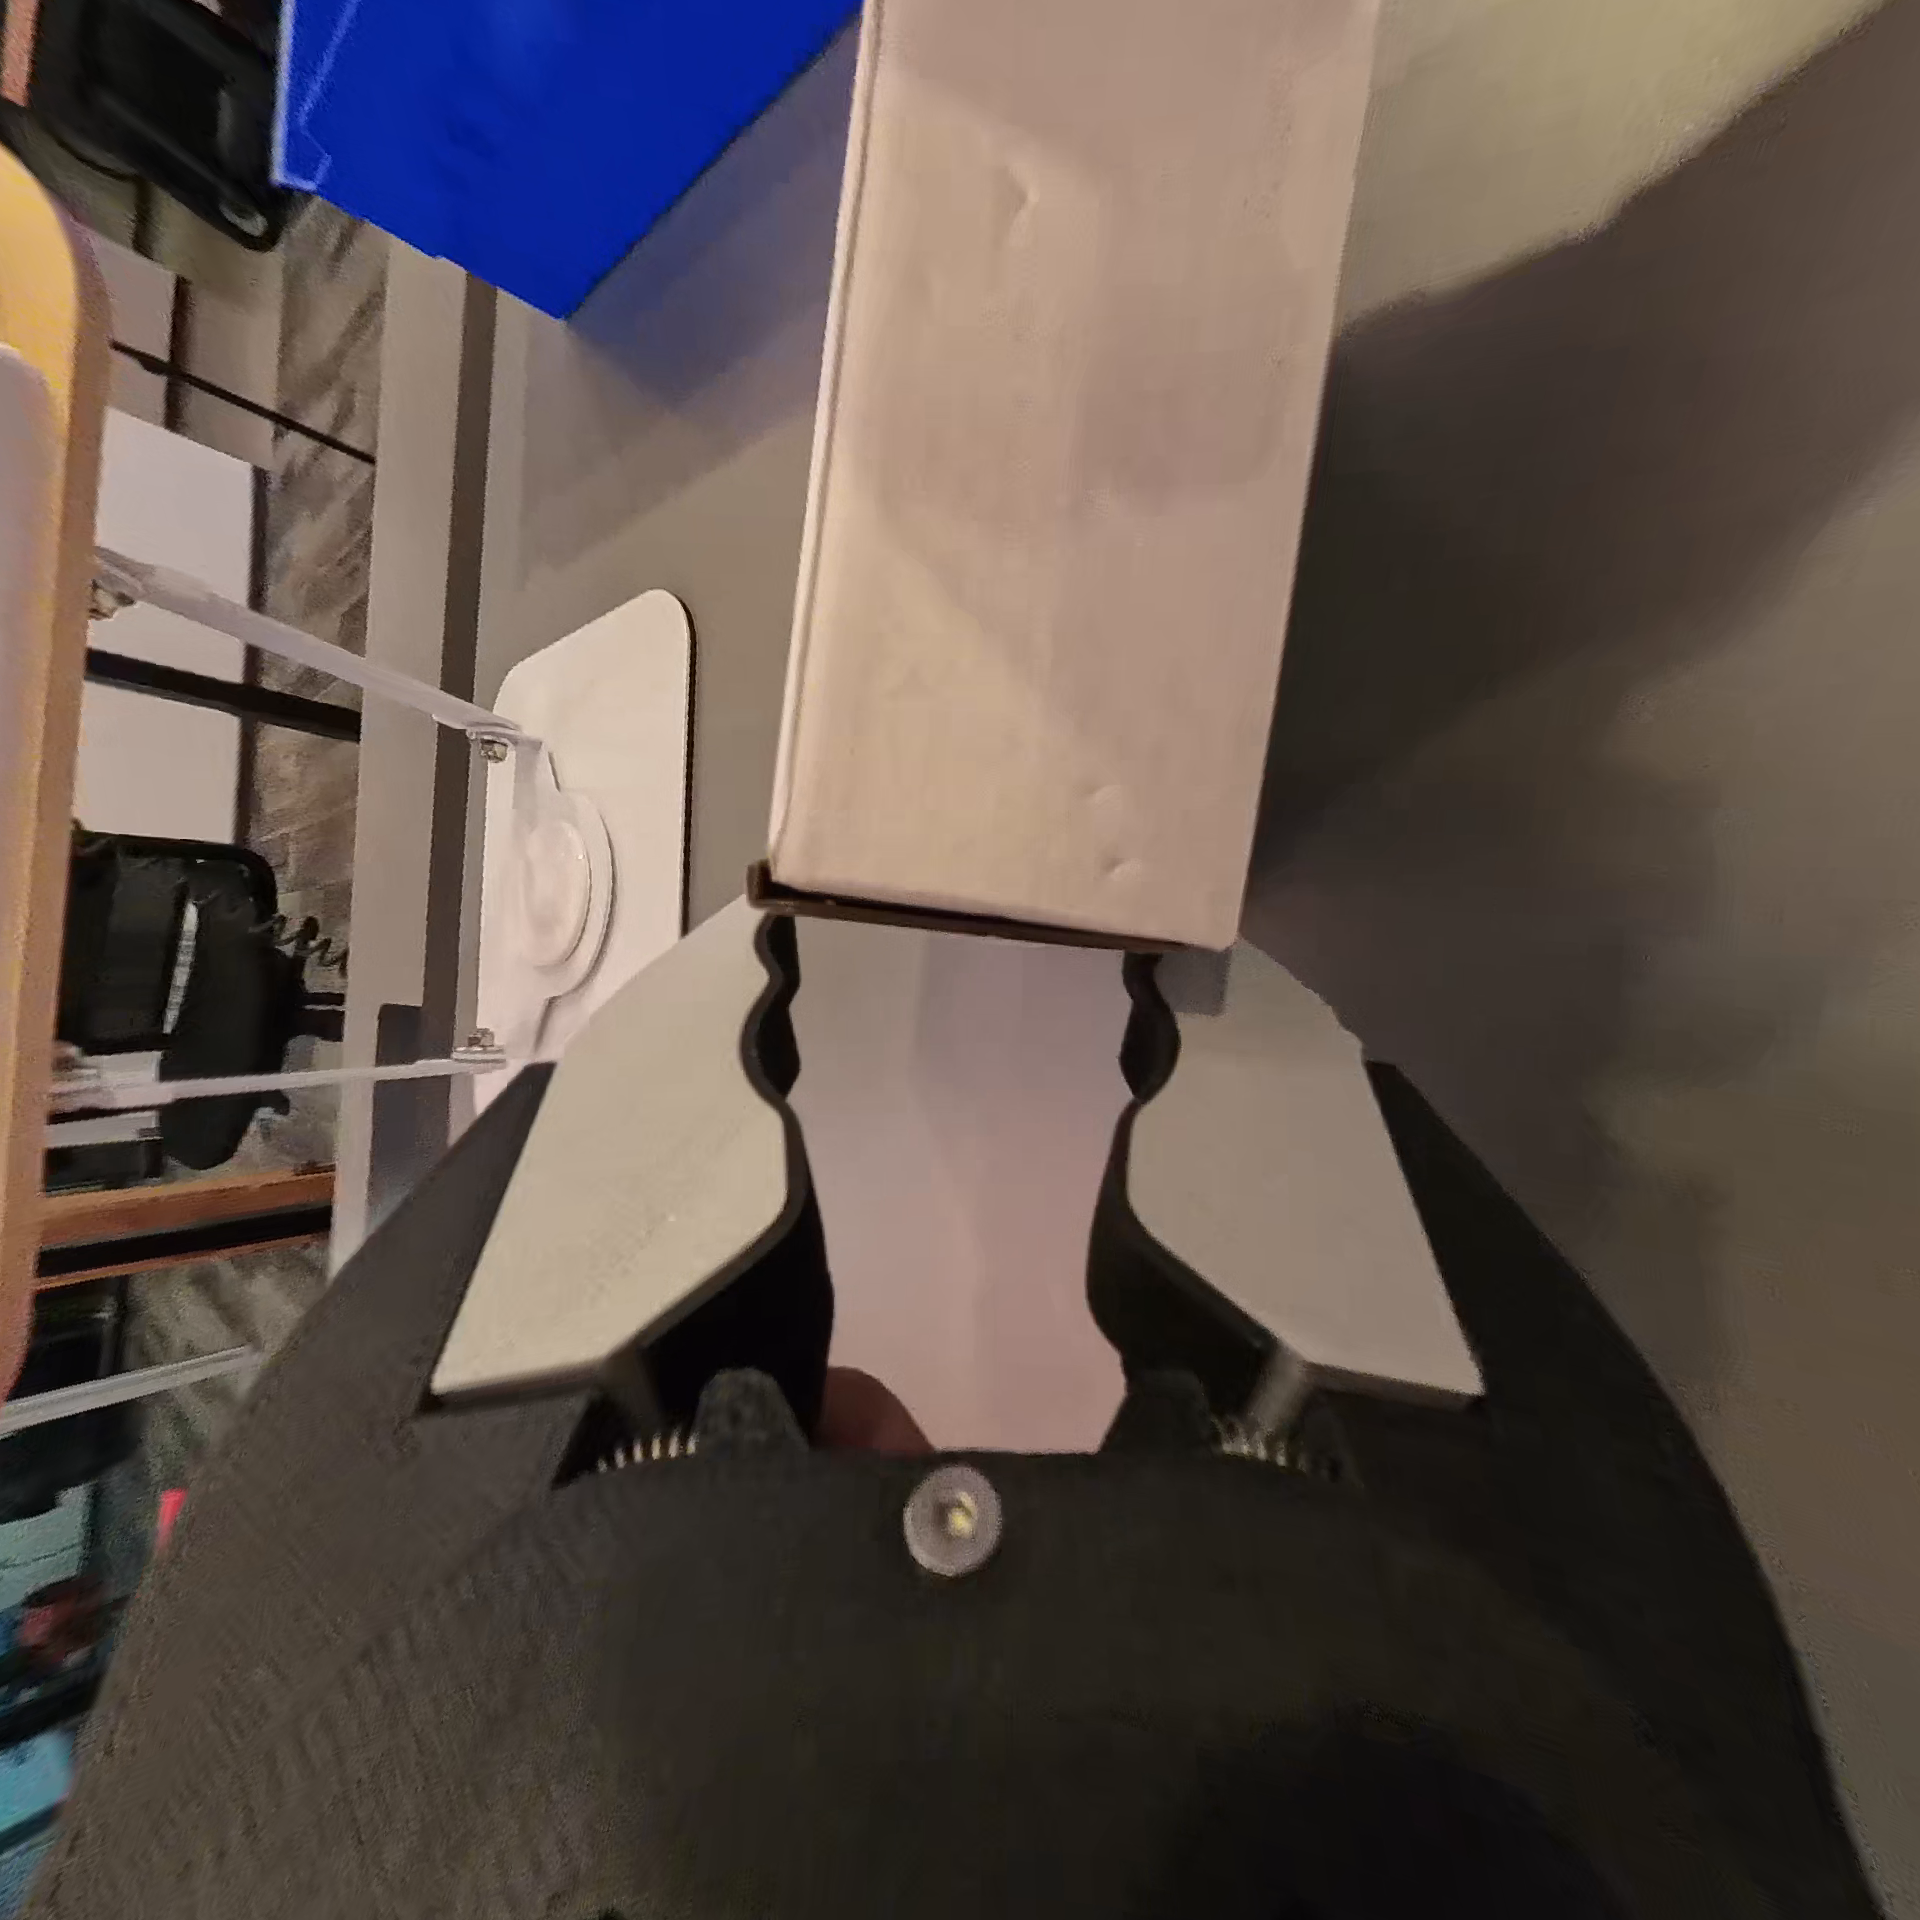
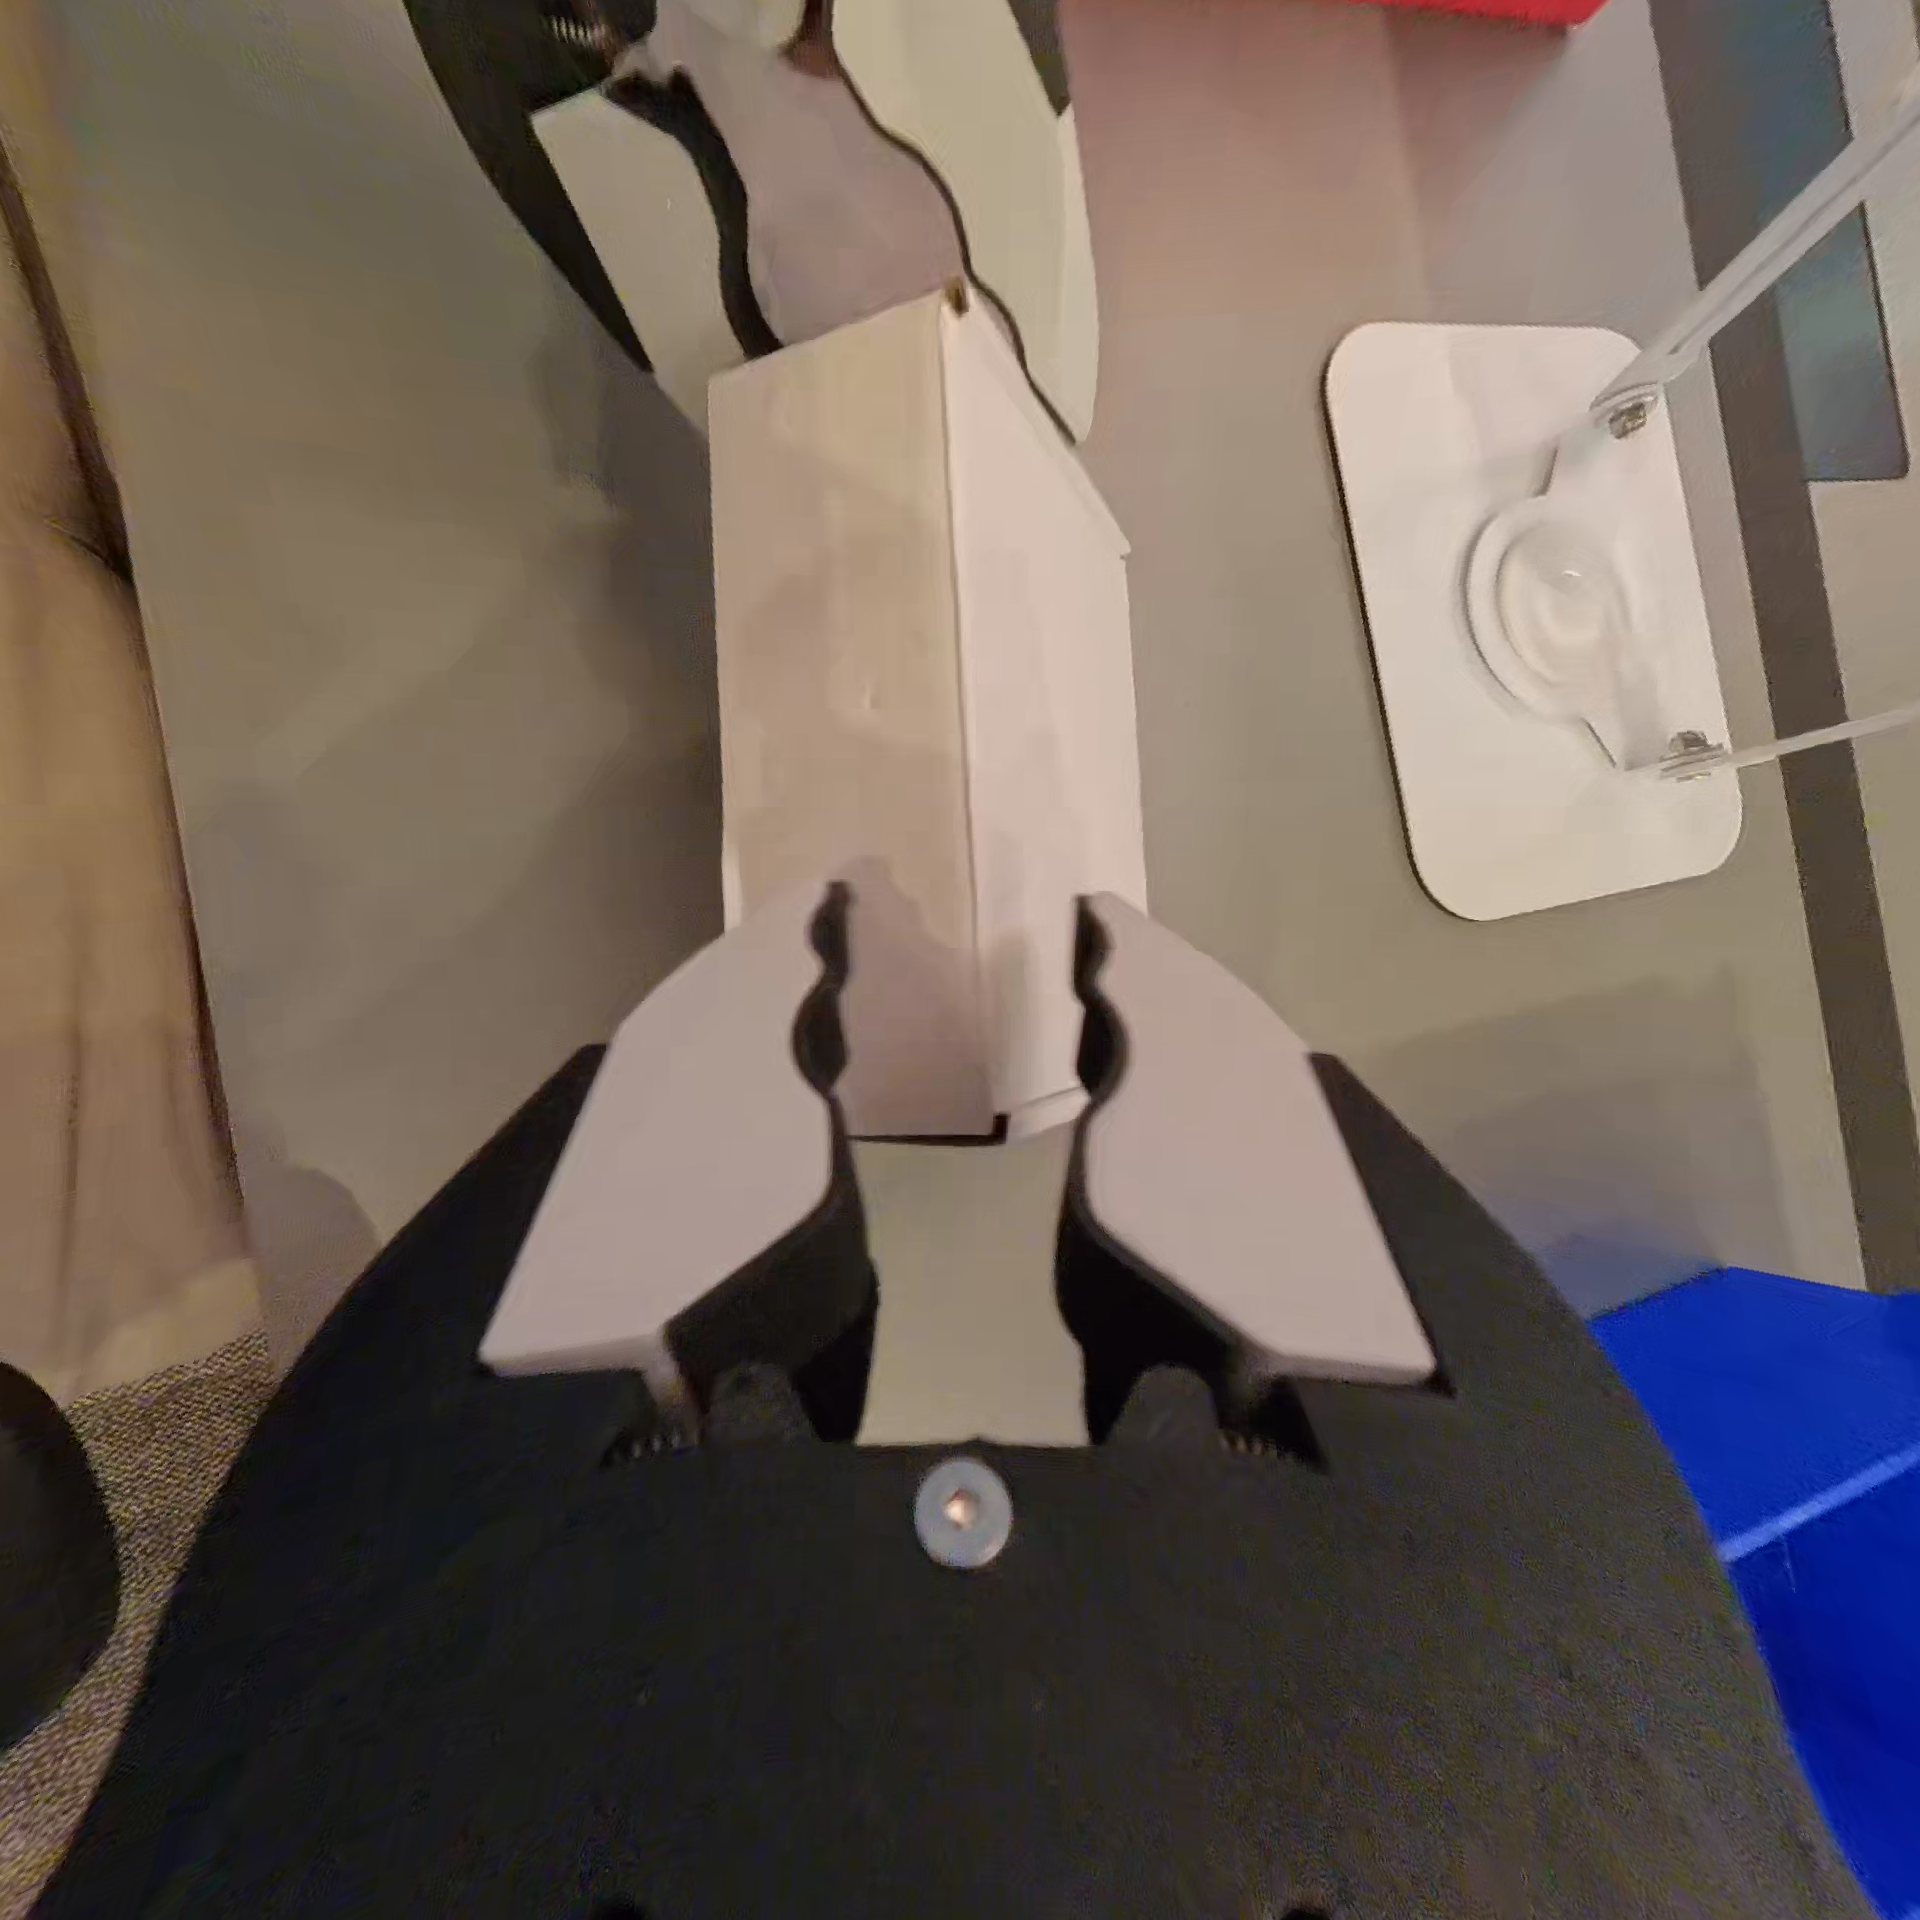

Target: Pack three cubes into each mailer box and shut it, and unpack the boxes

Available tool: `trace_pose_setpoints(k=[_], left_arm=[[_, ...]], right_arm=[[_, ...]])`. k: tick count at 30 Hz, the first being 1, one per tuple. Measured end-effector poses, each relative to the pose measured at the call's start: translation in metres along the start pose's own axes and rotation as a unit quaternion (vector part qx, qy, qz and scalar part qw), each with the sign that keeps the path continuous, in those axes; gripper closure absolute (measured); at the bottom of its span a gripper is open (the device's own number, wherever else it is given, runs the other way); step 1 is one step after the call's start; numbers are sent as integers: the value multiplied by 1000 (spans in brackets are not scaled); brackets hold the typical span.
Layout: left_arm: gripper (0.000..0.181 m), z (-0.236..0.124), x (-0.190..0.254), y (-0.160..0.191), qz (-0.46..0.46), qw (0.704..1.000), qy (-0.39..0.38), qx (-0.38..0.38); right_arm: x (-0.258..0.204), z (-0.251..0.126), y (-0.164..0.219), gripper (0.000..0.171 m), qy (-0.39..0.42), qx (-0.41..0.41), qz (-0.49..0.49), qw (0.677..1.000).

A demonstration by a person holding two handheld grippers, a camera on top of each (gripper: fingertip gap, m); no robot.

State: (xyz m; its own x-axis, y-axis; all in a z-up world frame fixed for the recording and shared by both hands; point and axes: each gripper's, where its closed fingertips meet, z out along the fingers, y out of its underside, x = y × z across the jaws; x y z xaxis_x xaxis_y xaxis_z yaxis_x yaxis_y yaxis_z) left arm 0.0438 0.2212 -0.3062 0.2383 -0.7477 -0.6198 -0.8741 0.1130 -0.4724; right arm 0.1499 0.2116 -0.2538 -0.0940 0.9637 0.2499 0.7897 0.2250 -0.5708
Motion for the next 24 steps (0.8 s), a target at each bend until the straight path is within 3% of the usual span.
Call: trace_pose_setpoints(k=[3,7,9,13,24], left_arm=[[120,-1,0,1,-9,1000,13,-10],[120,-1,1,-1,-25,999,30,-16],[120,-1,1,-1,-28,999,31,-18],[120,-3,3,-3,-26,999,35,-18],[121,-2,3,-4,-28,999,30,-13]], right_arm=[[-8,3,-5,102,47,-29,-41,998],[-13,13,-17,101,148,-59,-127,979],[-12,19,-18,113,169,-62,-141,974],[-16,22,-21,119,171,-54,-155,972],[-13,15,-22,124,70,-1,-53,996]])
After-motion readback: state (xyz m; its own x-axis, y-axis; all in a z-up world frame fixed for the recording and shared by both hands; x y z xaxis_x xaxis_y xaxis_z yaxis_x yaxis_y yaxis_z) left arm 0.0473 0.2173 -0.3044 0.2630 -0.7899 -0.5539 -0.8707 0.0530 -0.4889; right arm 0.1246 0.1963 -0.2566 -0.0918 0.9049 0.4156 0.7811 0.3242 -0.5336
